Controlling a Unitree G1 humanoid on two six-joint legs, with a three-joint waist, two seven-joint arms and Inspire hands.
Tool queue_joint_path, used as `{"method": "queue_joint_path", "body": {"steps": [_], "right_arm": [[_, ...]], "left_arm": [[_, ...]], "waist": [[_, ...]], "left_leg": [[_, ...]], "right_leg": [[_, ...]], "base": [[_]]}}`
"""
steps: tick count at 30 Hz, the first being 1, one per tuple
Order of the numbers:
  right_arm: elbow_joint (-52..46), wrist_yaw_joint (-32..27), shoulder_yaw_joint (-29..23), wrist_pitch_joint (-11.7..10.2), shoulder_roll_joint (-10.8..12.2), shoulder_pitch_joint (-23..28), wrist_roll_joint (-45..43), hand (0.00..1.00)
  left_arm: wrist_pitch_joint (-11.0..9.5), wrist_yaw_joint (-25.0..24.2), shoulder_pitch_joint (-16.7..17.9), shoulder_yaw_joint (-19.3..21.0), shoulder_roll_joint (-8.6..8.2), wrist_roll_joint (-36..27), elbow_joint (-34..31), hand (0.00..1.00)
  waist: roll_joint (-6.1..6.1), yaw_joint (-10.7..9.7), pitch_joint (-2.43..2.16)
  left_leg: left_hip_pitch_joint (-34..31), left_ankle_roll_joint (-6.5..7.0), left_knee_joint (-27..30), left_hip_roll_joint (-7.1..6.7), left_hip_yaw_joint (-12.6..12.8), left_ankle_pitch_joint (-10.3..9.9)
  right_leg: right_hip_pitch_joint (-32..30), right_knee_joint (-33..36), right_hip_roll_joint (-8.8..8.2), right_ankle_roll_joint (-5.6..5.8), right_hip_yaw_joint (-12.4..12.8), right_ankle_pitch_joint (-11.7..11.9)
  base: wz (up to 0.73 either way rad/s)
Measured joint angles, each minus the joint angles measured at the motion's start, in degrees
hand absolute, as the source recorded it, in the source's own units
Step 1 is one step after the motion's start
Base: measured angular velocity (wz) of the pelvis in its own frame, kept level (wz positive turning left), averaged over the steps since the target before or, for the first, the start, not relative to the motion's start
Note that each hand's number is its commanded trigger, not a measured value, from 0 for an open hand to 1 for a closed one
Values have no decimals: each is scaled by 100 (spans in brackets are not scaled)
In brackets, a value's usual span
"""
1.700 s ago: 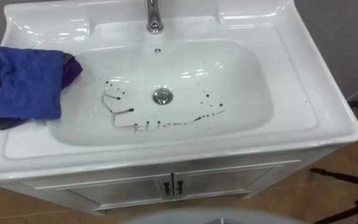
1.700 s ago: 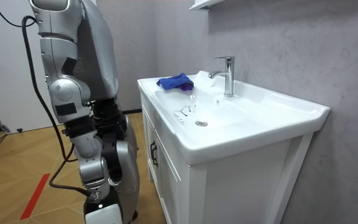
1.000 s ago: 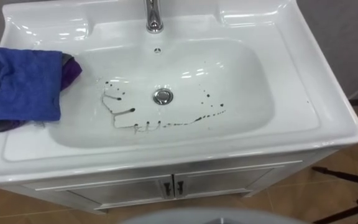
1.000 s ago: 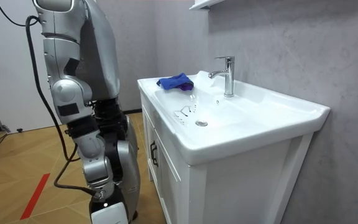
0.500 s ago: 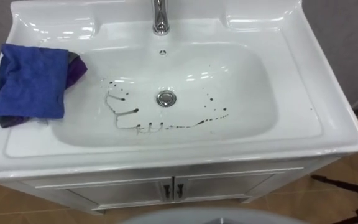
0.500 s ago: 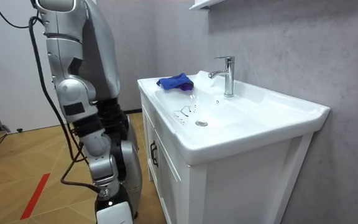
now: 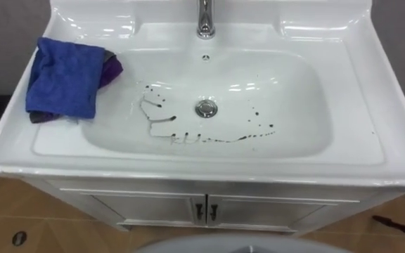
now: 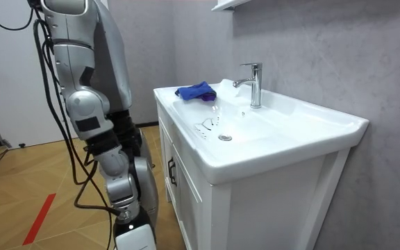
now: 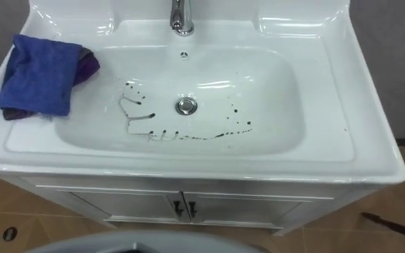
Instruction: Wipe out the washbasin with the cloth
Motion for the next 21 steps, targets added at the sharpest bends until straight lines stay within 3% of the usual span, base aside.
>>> {"method": "queue_joint_path", "body": {"steps": [3, 5, 12, 18, 20, 21], "right_arm": [[-5, -66, -45, -173, -93, -75, 76, 0], [-48, -140, -116, -295, -109, -62, 129, 0], [-194, -166, -110, -502, -130, -39, 325, 0], [-165, -183, -216, -541, -129, 6, 355, 0], [-164, -186, -216, -544, -128, 8, 401, 0], [-162, -186, -216, -544, -128, 8, 431, 0]], "left_arm": [[-258, 412, 32, 143, 5, -262, -265, 0], [-371, 686, 95, 345, 8, -501, -521, 0], [-813, 1475, 213, 624, 37, -881, -1044, 0], [-1216, 2164, 380, 975, 47, -918, -1869, 0], [-1493, 2398, 374, 973, 120, -1105, -1994, 0], [-1536, 2452, 374, 974, 143, -1152, -2021, 0]], "waist": [[6, 23, -5], [13, 147, -7], [29, 388, -19], [-16, 493, -36], [-1, 513, -41], [0, 517, -42]], "left_leg": [[-44, 6, 10, -54, -120, 50], [-64, 6, 23, -56, -140, 51], [-116, 16, 23, -124, -335, 60], [-169, 19, 31, -139, -409, 65], [-175, 19, 35, -147, -440, 64], [-174, 19, 37, -149, -451, 64]], "right_leg": [[2, 10, -45, 13, -136, -18], [4, 1, -50, 13, -179, -19], [-10, 2, -103, 41, -383, -52], [-6, 5, -114, 43, -477, -52], [-2, -1, -114, 44, -477, -52], [1, -1, -114, 44, -477, -52]], "base": [[22], [6], [12], [6], [0], [0]]}}
